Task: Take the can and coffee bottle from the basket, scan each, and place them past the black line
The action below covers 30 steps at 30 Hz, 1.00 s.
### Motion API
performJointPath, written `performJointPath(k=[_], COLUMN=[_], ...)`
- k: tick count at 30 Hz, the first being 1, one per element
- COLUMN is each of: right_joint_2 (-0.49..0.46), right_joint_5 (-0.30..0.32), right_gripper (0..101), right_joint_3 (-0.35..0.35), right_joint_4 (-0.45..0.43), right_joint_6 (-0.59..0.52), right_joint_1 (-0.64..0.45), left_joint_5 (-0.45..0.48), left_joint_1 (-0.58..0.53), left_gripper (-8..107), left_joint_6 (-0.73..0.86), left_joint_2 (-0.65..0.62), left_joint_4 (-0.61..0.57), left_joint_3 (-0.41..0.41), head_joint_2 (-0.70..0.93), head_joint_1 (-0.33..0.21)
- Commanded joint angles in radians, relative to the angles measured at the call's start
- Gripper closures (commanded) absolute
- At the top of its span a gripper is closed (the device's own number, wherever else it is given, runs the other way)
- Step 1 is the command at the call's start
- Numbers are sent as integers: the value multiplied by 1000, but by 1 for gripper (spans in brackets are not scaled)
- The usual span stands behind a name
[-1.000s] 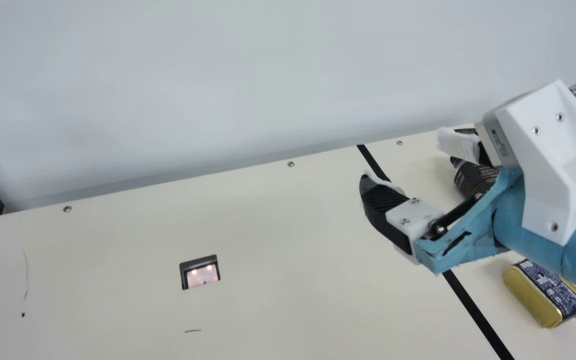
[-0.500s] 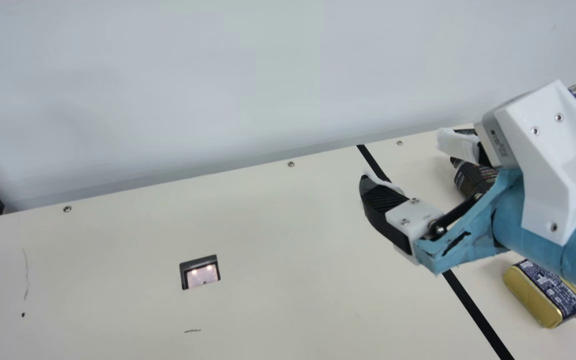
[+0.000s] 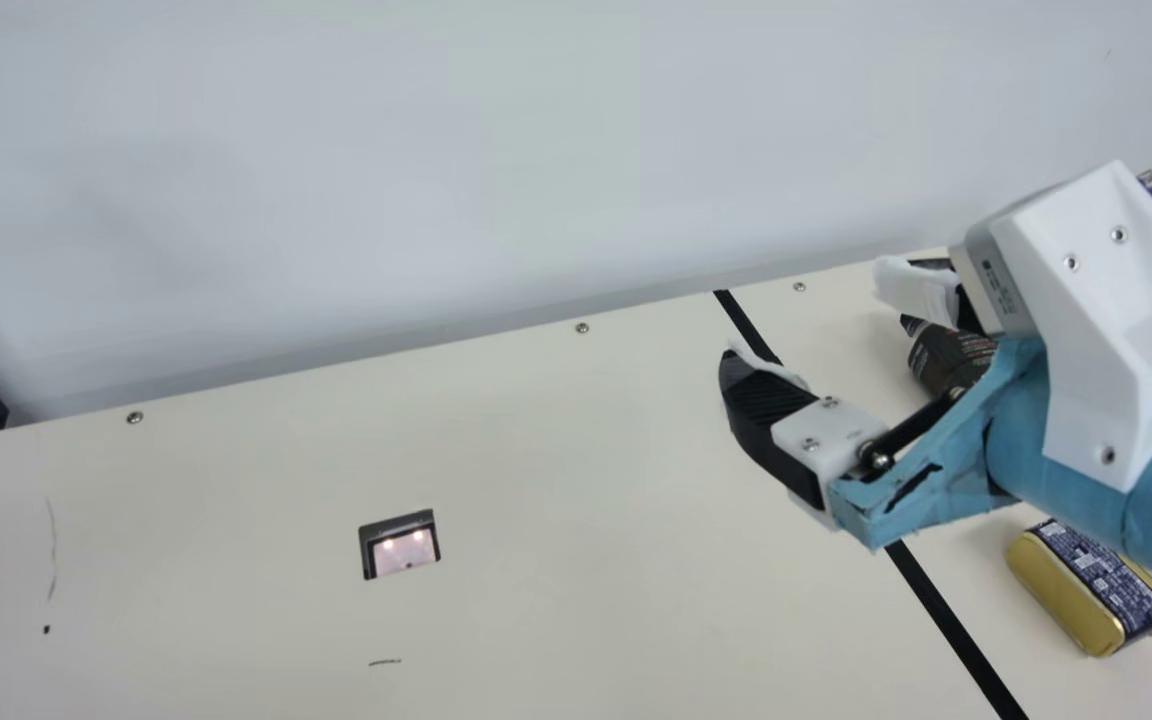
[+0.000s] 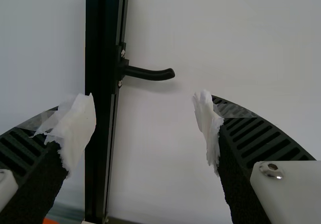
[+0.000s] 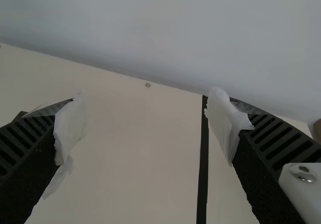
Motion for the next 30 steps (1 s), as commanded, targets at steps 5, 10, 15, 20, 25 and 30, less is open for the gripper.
performJointPath(k=[5,10,15,20,25,30], right_joint_2=[0,0,0,0,0,0], right_joint_5=[0,0,0,0,0,0], right_gripper=[0,0,0,0,0,0], right_joint_3=[0,0,0,0,0,0], right_joint_4=[0,0,0,0,0,0], right_joint_6=[0,0,0,0,0,0], right_joint_1=[0,0,0,0,0,0], left_joint_5=[-15,-17,-35,-61,-83,-94], left_joint_1=[0,-2,-26,-65,-86,-110], left_gripper=[9,9,9,9,9,9], left_joint_6=[-45,-100,-140,-213,-235,-196], left_joint_2=[2,3,-54,-168,-274,-374], left_joint_4=[-1,52,118,212,268,254], left_joint_3=[-15,-3,59,175,292,391], head_joint_2=[1,1,1,1,1,1], head_joint_1=[-28,-28,-28,-28,-28,-28])
